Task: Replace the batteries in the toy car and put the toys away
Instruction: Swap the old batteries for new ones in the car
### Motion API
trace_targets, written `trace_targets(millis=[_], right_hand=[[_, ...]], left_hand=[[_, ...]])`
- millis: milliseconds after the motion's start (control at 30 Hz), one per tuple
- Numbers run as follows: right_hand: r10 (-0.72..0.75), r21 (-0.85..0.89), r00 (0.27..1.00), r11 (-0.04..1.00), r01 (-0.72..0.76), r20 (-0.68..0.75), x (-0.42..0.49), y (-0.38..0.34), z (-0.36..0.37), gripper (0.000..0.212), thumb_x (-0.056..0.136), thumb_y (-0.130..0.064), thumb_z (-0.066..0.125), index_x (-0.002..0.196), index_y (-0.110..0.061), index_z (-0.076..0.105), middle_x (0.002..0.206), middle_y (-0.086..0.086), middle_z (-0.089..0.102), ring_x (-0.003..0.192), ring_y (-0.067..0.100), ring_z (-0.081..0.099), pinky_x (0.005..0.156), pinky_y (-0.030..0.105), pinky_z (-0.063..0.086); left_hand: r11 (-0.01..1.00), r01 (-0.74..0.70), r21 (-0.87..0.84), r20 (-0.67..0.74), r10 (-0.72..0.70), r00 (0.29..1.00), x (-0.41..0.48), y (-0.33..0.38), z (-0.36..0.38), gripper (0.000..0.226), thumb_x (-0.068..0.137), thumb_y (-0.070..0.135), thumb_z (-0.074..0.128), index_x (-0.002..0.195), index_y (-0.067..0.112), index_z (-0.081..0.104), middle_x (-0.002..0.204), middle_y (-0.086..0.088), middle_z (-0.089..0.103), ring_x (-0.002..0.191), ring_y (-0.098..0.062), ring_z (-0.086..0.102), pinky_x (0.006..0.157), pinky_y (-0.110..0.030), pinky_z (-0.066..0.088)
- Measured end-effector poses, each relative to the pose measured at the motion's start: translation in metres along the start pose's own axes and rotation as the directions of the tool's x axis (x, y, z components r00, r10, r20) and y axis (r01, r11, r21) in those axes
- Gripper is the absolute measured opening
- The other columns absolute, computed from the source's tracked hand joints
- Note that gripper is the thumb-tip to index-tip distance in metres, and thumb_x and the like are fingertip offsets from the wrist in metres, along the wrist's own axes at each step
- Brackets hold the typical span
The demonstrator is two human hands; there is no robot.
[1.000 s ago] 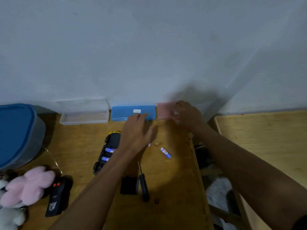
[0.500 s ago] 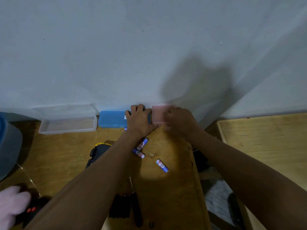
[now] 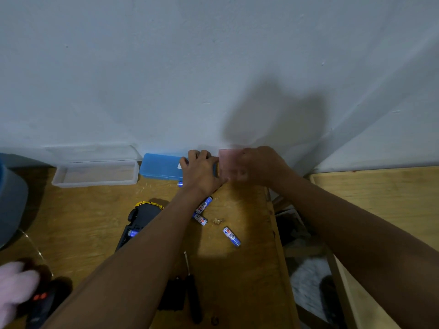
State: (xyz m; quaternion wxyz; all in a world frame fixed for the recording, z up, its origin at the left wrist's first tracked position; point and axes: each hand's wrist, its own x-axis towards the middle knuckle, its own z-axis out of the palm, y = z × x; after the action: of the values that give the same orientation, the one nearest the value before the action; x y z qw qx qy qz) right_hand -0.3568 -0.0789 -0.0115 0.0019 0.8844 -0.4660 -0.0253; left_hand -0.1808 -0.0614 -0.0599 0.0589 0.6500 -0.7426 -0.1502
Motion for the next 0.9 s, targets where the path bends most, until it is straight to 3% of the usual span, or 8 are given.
trace_targets(millis=[167,300,467,567,633,700,767,900], right_hand=[[0.156,0.172,0.979,0.976,-0.133,-0.134,-0.010,0.010,-0.002,0.022,0.083,-0.031,0.061,0.097,-0.014,0.063,0.088,0.005,0.066,0.076,0.025,0.063,0.059,0.025,0.036],[0.274,0.184,0.871,0.959,-0.216,-0.407,-0.015,0.011,0.012,0.014,0.082,-0.024,0.066,0.093,-0.015,0.070,0.092,0.008,0.060,0.083,0.024,0.059,0.061,0.029,0.047],[0.422,0.279,0.797,0.903,-0.327,-0.433,-0.021,-0.006,0.007,0.036,0.080,-0.021,0.066,0.115,-0.015,0.066,0.108,0.009,0.062,0.101,0.027,0.060,0.078,0.036,0.051],[0.457,0.369,0.761,0.878,-0.304,-0.461,-0.034,-0.034,-0.004,0.034,0.077,-0.023,0.061,0.110,-0.016,0.066,0.106,0.007,0.062,0.098,0.026,0.059,0.079,0.038,0.050],[0.409,0.352,0.786,0.899,-0.261,-0.463,-0.045,-0.063,-0.007,0.026,0.082,-0.026,0.056,0.104,-0.019,0.066,0.106,0.006,0.063,0.098,0.027,0.059,0.082,0.040,0.051],[0.326,0.347,0.878,0.916,-0.201,-0.350,-0.056,-0.097,-0.003,0.026,0.090,-0.030,0.049,0.103,-0.017,0.067,0.108,0.004,0.065,0.102,0.026,0.059,0.083,0.041,0.051],[0.275,0.467,0.933,0.873,-0.140,-0.234,-0.065,-0.134,0.001,0.029,0.090,-0.032,0.050,0.103,-0.015,0.068,0.102,0.004,0.067,0.095,0.022,0.062,0.078,0.035,0.051],[0.113,0.624,0.986,0.781,-0.011,-0.123,-0.059,-0.193,0.005,0.023,0.090,-0.027,0.060,0.108,-0.018,0.071,0.098,0.001,0.068,0.093,0.019,0.062,0.076,0.030,0.048]], left_hand=[[1.000,0.007,0.005,0.007,-0.007,1.000,-0.001,0.000,0.000,0.069,0.077,0.070,0.062,0.129,0.024,0.061,0.133,-0.001,0.050,0.127,-0.026,0.032,0.100,-0.045,0.024],[1.000,0.000,0.013,0.014,0.000,1.000,-0.002,0.002,0.000,0.069,0.076,0.072,0.061,0.127,0.024,0.062,0.133,-0.001,0.050,0.125,-0.026,0.032,0.099,-0.045,0.024],[0.999,-0.028,-0.015,0.050,0.029,0.998,-0.010,0.004,-0.016,0.069,0.075,0.066,0.067,0.129,0.023,0.059,0.133,-0.003,0.047,0.125,-0.025,0.035,0.102,-0.044,0.025],[0.975,-0.035,-0.221,0.038,0.044,0.998,-0.034,-0.010,-0.042,0.070,0.076,0.063,0.069,0.133,0.025,0.057,0.131,-0.004,0.047,0.124,-0.023,0.039,0.103,-0.039,0.027],[0.937,0.007,-0.350,-0.023,-0.017,1.000,-0.062,-0.028,-0.060,0.074,0.073,0.066,0.064,0.131,0.021,0.061,0.124,-0.006,0.053,0.120,-0.024,0.046,0.103,-0.039,0.034],[0.898,0.086,-0.431,-0.108,-0.146,0.983,-0.096,-0.055,-0.072,0.062,0.079,0.052,0.070,0.128,0.016,0.063,0.121,-0.011,0.058,0.119,-0.029,0.050,0.104,-0.039,0.039],[0.864,0.218,-0.453,-0.136,-0.309,0.941,-0.132,-0.082,-0.077,0.050,0.086,0.038,0.072,0.129,0.014,0.062,0.123,-0.016,0.058,0.120,-0.033,0.050,0.104,-0.040,0.040],[0.718,0.528,-0.453,0.093,-0.551,0.829,-0.191,-0.122,-0.074,0.052,0.091,0.038,0.064,0.136,0.012,0.055,0.131,-0.016,0.057,0.121,-0.032,0.054,0.102,-0.042,0.045]])
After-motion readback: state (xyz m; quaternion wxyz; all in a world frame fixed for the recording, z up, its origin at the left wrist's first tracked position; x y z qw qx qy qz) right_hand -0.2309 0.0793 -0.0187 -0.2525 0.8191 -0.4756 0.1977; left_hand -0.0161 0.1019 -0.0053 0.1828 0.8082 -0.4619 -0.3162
